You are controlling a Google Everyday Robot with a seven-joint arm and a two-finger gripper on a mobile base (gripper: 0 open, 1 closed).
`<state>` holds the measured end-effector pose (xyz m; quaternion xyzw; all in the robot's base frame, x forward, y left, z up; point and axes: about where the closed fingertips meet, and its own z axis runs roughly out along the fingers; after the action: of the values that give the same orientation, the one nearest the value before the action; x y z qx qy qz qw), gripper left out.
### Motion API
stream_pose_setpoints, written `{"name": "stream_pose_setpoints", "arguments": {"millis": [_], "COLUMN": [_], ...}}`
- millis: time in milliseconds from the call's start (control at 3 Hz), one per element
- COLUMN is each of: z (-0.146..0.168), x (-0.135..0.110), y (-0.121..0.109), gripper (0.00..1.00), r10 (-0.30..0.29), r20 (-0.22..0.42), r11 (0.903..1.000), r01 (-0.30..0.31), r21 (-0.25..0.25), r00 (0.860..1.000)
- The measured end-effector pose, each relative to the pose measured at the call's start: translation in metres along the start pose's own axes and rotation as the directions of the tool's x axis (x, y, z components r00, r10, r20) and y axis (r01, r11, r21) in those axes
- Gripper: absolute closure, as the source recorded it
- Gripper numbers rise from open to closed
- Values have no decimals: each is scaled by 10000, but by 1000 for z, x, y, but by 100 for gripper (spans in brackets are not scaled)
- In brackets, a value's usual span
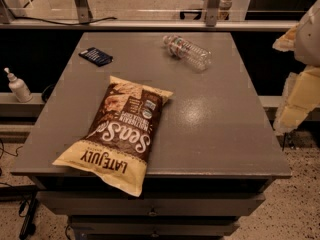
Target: Move water bottle near brown chip bag
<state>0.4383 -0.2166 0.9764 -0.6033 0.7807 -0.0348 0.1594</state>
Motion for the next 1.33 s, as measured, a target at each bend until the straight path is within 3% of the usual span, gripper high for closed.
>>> {"name": "stream_pose_setpoints", "arguments": {"millis": [333, 667, 1333], "z": [0, 19, 69], "x": [-1, -14, -55], "y": [-1, -30, -122], "gripper": [0, 0, 0], "r10": [-13, 95, 392], "r20": [4, 236, 639], "r11": [10000, 9993, 9885], "r01": [13, -103, -480], "r21": [55, 368, 1433], "r00": [10000, 9997, 9972]}}
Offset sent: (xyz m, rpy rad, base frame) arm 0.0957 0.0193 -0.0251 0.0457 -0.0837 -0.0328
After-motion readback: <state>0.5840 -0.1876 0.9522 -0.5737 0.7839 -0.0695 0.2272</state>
